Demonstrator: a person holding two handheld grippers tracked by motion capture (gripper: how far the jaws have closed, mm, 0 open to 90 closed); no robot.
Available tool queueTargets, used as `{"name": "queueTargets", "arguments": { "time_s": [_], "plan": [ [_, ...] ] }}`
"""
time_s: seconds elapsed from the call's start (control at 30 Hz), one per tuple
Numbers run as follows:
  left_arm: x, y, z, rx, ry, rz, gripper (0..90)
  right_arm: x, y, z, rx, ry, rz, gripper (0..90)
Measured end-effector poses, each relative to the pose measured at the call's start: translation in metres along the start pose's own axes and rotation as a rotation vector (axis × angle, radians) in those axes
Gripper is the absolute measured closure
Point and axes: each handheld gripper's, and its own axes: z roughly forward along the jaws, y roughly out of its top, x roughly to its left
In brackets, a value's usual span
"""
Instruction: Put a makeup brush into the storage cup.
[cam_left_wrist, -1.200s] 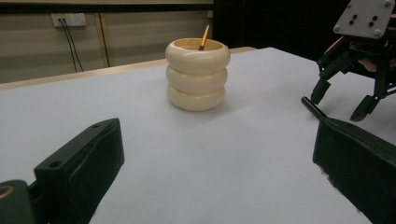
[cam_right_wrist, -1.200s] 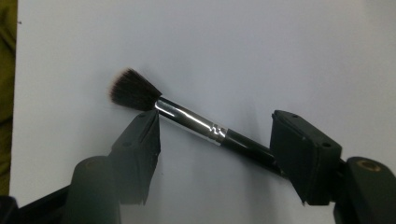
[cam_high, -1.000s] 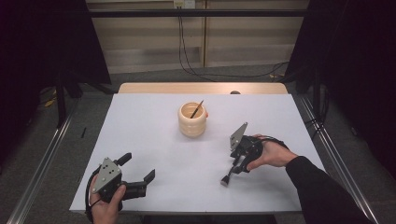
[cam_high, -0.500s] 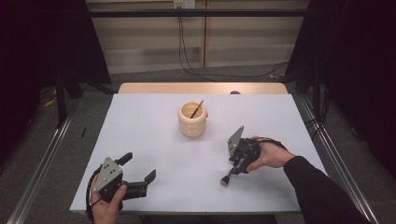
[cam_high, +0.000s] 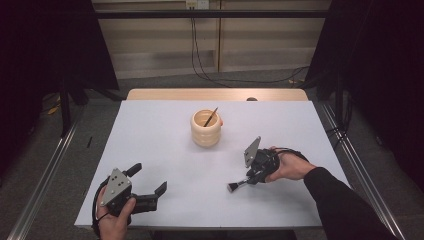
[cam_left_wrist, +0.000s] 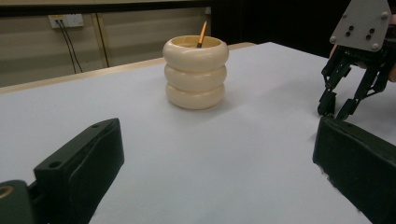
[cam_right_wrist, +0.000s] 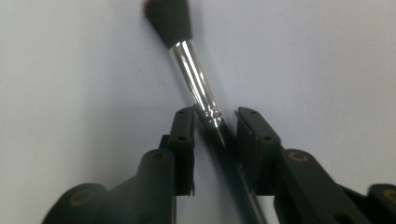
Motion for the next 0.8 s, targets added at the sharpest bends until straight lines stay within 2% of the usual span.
{"name": "queueTargets", "arguments": {
  "time_s": [0.2, 0.37, 0.4, 0.6, 0.77, 0.8],
  "plan": [
    [0.0001, -0.0001, 0.0001, 0.0, 0.005, -0.003, 1.9, 0.0, 0.0009, 0.0, 0.006, 0.005, 0.013, 78.9],
    [0.0005, 0.0001, -0.0001, -0.001, 0.007, -0.003, 1.9, -0.0013, 0.0009, 0.0002, 0.0, 0.012, 0.018, 79.0],
    [0.0012, 0.0002, 0.0, -0.005, 0.002, -0.008, 1.9, -0.0006, 0.0007, -0.0002, 0.003, 0.01, 0.039, 79.0],
    [0.002, 0.0, -0.0013, -0.003, 0.013, -0.006, 1.9, -0.0022, 0.0012, -0.0003, 0.002, 0.012, 0.053, 79.0],
    [0.0016, 0.0, -0.0008, -0.003, 0.009, -0.006, 2.0, -0.0014, 0.0006, -0.0019, 0.014, 0.02, 0.088, 79.0],
    [0.0019, 0.0001, -0.0008, 0.003, 0.01, 0.0, 2.3, -0.0026, -0.0005, -0.002, 0.012, 0.021, 0.079, 79.0]
  ]
}}
